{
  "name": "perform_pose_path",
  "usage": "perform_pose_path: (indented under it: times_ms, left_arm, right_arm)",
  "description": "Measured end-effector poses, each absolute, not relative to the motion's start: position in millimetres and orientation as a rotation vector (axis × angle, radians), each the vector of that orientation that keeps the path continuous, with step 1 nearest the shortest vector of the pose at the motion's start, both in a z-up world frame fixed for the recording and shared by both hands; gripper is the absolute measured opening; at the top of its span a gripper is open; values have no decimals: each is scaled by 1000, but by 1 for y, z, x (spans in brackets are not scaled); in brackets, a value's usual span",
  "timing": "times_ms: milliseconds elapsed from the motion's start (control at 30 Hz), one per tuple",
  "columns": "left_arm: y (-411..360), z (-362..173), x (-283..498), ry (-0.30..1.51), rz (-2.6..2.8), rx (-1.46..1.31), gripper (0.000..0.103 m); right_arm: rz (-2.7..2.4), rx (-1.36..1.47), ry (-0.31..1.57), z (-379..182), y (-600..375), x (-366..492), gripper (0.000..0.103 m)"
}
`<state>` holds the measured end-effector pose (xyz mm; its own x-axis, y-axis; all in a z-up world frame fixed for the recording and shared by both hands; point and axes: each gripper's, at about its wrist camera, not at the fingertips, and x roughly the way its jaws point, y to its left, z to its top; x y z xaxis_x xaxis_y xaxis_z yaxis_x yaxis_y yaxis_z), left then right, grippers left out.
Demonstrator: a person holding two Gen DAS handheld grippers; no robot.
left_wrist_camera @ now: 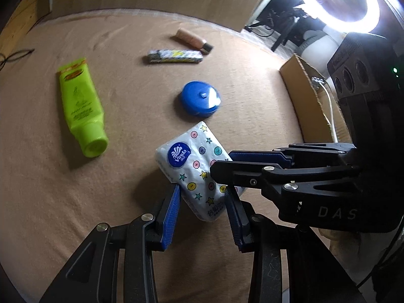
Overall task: Organize objects
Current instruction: 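Close the right tool on the tissue pack and lift it, then carry the tissue pack with the right tool into the box and open it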
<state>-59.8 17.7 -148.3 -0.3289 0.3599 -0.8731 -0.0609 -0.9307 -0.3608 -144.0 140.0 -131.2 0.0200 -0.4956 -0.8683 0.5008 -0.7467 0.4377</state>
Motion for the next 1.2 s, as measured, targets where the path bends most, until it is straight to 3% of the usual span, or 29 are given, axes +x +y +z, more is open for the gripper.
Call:
perform_pose_path:
  times_ms: [600, 867, 1200]
  left_arm:
    - [176, -79, -104, -129, 2215, -1398, 39]
    - [256, -70, -120, -68, 2125, -1350, 39]
    - [302, -75, -128, -21, 2076, -1345, 39]
  right_arm:
    - [-2202, 1476, -126, -57, 300, -149, 22]
    - [-2326, 1481, -207, -50, 374, -150, 22]
    - [-2386, 1503, -252, -55, 412, -151, 22]
